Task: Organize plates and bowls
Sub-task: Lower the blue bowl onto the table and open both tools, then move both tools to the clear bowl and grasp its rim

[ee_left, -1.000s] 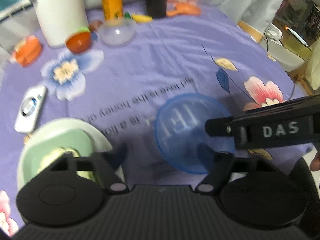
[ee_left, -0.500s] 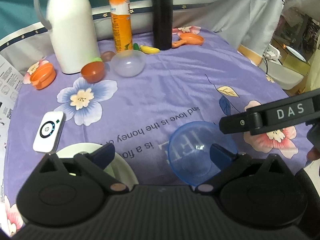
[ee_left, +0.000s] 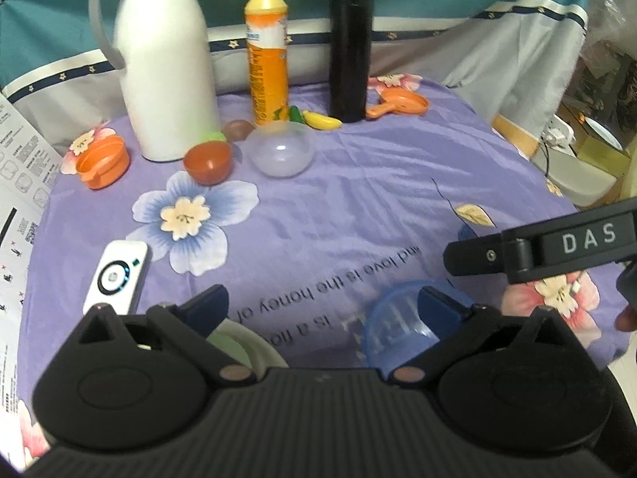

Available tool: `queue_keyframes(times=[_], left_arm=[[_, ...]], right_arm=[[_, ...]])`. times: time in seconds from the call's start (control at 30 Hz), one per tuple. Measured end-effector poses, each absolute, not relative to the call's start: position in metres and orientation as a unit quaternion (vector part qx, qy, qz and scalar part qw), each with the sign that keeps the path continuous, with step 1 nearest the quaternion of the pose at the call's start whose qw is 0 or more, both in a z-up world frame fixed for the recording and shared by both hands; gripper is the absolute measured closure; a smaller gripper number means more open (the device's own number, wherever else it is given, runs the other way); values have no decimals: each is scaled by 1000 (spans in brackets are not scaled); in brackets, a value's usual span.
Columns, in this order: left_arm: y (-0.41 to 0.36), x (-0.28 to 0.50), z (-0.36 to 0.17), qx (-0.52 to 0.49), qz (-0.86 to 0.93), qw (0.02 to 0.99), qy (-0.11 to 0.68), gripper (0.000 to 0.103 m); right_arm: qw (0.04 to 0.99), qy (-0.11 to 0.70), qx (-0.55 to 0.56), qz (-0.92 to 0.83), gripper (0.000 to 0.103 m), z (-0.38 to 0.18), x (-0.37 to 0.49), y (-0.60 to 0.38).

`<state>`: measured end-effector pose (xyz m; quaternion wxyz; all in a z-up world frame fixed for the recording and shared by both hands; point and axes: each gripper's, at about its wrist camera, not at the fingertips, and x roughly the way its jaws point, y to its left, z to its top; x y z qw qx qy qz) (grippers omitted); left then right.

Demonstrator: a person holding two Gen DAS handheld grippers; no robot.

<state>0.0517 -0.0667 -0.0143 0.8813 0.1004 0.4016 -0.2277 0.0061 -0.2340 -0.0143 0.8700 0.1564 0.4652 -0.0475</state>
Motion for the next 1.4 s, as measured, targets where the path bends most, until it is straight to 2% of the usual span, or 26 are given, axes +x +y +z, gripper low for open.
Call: queue_keyframes(times=[0.73, 1.13, 1.27, 1.4], left_arm=[[-50, 163, -17, 28, -147, 895, 421, 0], [-53, 227, -44, -65, -91, 885, 452, 1], [-61, 237, -52, -81, -83, 883, 455, 6], [-74, 245, -61, -91, -79, 883, 454, 18]], right_arm=[[867, 462, 180, -46, 0, -10, 104, -239], [862, 455, 218, -44, 0, -27, 179, -259], [860, 454, 227, -47, 12, -37, 199, -268], [854, 459, 241, -44, 25, -51, 216, -276]])
